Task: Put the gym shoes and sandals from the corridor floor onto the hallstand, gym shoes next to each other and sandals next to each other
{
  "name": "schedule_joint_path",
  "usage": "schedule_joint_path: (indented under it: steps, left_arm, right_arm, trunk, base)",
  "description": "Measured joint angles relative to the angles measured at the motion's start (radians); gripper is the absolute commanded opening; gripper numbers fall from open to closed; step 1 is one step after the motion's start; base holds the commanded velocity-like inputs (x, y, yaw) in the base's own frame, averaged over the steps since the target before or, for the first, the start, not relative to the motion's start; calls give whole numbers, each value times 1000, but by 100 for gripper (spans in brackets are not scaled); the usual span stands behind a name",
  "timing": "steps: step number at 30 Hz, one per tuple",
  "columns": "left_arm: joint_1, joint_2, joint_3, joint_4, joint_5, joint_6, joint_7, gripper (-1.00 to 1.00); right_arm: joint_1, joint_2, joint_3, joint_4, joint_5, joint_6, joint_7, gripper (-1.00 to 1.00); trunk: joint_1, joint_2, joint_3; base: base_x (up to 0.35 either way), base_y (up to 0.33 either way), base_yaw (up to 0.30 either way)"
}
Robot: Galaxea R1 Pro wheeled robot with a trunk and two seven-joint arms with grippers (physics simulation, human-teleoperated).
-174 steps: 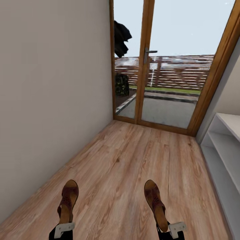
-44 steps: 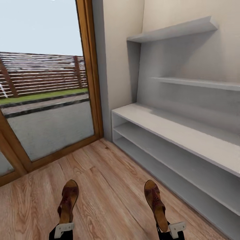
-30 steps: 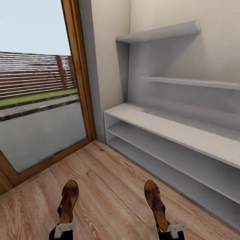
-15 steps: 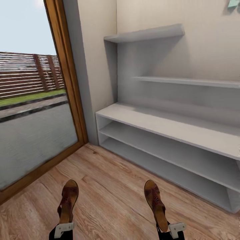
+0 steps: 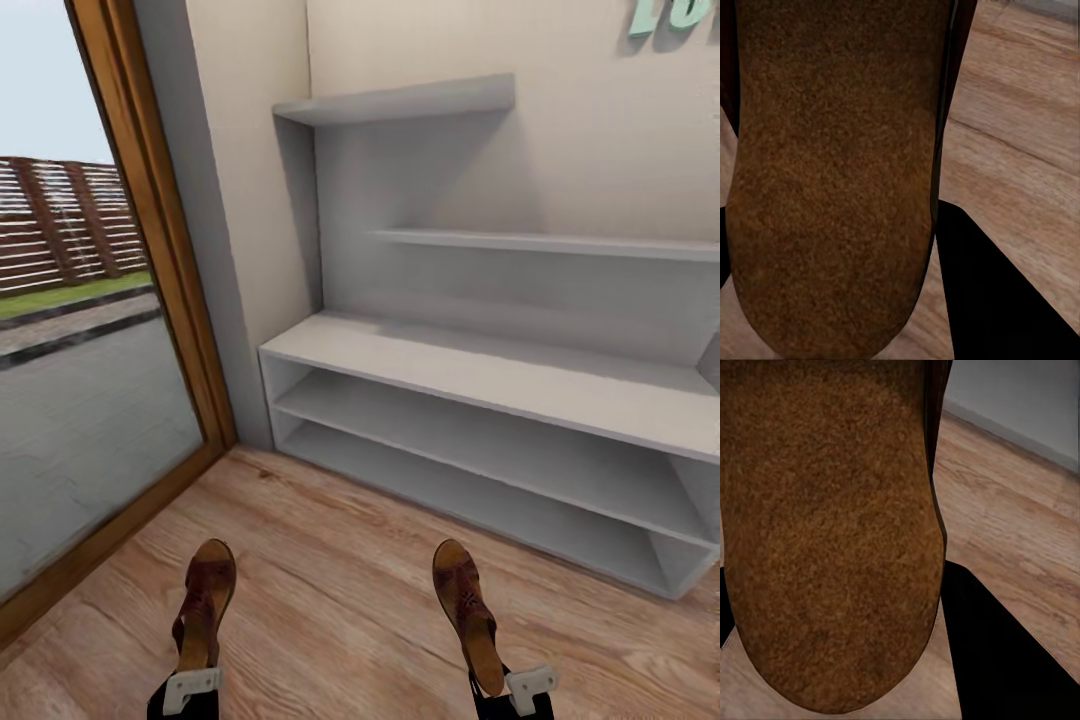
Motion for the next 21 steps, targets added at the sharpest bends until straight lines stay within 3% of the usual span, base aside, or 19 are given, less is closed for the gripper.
schedule_joint_path:
  steps: [21]
  left_arm:
    - [0,0,1,1,0,0,-1,-100]
  right_arm:
    - [0,0,0,0,0,0,0,-100]
  trunk:
    - [0,0,0]
  base:
    - [26,305,-292]
